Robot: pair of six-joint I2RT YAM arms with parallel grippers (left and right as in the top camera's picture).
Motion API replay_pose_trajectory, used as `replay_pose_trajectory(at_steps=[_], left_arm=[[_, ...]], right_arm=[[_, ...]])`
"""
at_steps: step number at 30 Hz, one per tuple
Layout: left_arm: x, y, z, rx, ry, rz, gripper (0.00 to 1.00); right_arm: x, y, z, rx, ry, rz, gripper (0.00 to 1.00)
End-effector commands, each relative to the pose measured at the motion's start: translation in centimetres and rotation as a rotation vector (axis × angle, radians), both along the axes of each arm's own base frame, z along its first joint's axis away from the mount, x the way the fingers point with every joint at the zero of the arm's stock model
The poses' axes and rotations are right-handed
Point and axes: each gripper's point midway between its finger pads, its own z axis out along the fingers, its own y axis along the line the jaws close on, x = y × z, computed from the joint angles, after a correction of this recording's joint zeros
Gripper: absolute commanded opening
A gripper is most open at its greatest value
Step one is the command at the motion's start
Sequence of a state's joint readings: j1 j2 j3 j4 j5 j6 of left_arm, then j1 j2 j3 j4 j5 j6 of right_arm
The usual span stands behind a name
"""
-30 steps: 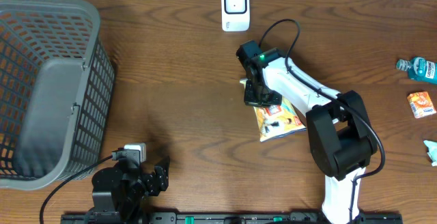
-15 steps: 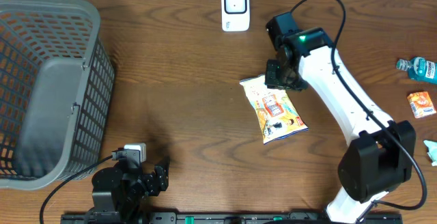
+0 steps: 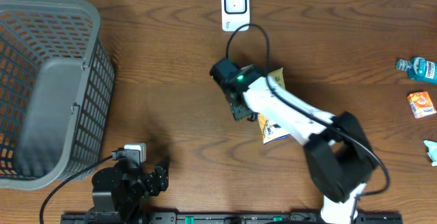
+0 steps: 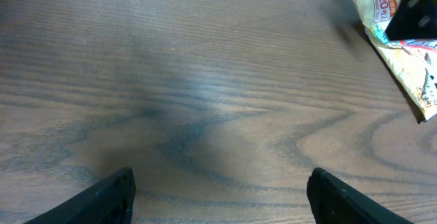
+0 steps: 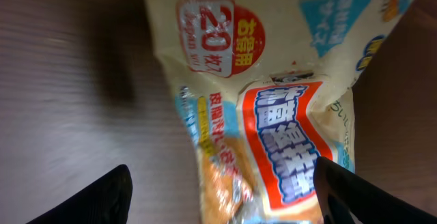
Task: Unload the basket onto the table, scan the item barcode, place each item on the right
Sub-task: 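Carry the snack bag left and drop it near the basket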
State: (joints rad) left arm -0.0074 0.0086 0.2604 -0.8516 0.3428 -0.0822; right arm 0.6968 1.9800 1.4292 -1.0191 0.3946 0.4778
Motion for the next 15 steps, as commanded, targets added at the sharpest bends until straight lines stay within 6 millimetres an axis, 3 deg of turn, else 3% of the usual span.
replay_pose_trajectory(at_steps=[1,7,10,11,13,15], left_arm=[[-0.3,-0.2,-0.1,-0.012,0.010,-0.004,0.80],[-0.3,-0.2,-0.1,-0.012,0.010,-0.004,0.80],[-0.3,-0.2,-0.1,-0.012,0.010,-0.004,0.80],[-0.3,-0.2,-0.1,-0.012,0.010,-0.004,0.81],[-0.3,-0.2,-0.1,-0.012,0.010,-0.004,0.81],[-0.3,-0.2,-0.1,-0.012,0.010,-0.005,0.81]], right_arm=[[1.0,-1.6,-0.9,-0.166,-0.090,-0.016,0.79],[0.4,-4.1,-4.2,-0.290,-0.020,-0.054,0.86],[-0.8,-5.6,-7.0,-0.329,0.088,-0.068,0.77],[-1.5,-5.8,-8.2,-0.321,0.145,-0.073,0.68],[-3.8,-5.2,-11.1,-0.239,0.342,-0.023,0.26],[-6.3,-3.8,-13.2,-0.101,0.519,-0.007,0.09]])
